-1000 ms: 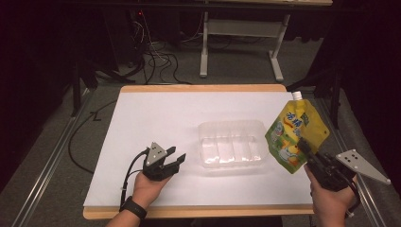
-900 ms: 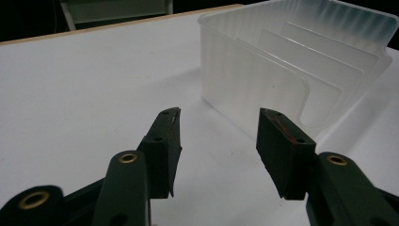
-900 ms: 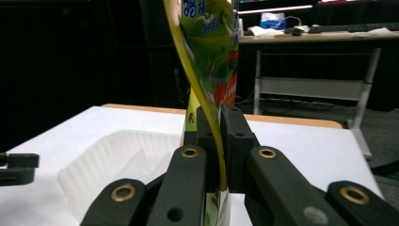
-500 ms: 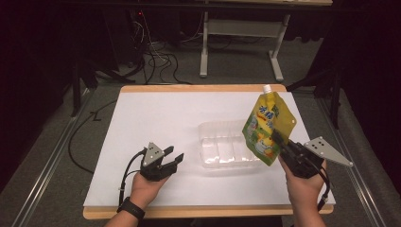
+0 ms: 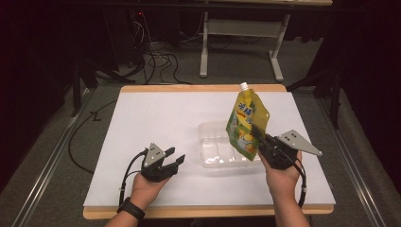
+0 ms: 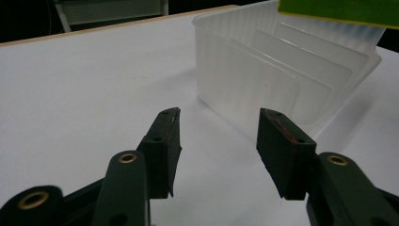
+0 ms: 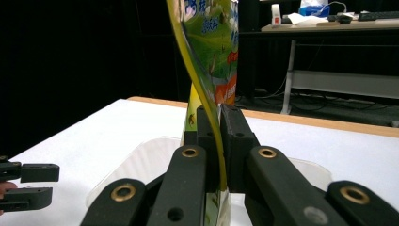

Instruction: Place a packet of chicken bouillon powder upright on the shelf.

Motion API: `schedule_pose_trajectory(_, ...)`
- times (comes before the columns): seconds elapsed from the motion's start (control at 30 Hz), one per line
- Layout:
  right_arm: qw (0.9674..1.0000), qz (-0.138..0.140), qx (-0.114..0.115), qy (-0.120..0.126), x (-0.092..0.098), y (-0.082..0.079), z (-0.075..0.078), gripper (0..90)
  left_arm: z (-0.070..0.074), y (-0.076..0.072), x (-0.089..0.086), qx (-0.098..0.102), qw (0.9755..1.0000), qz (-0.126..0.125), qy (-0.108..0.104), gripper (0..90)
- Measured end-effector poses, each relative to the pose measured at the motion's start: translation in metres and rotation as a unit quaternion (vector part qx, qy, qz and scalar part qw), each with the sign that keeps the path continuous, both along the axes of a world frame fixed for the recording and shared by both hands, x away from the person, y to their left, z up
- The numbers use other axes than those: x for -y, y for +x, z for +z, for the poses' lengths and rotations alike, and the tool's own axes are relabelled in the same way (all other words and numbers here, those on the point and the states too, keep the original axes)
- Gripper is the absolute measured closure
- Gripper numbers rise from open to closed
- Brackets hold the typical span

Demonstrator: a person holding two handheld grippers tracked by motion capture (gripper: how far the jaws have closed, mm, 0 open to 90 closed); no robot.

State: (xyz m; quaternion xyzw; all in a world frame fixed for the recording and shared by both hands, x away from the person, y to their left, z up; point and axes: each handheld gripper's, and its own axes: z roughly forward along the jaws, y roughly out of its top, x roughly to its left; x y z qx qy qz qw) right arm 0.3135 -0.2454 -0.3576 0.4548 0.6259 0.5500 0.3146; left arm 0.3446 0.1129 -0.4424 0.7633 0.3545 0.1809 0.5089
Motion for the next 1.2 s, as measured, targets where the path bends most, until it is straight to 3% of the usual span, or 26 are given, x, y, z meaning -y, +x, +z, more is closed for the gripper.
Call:
schedule_pose_trajectory(0.63,0.9997,-0.017,-0.013,-0.015,-0.029,0.028,-0.017,88.8,0.003,-0.001,-0.004,0.005,1.0000,0.001,-0.006,50.3)
schedule_pose_trajectory(1.2,0.9992,-0.028,-0.019,-0.019,-0.041,0.035,-0.028,88.8,0.004,-0.001,-0.005,0.007,0.9999,0.000,-0.009,50.3)
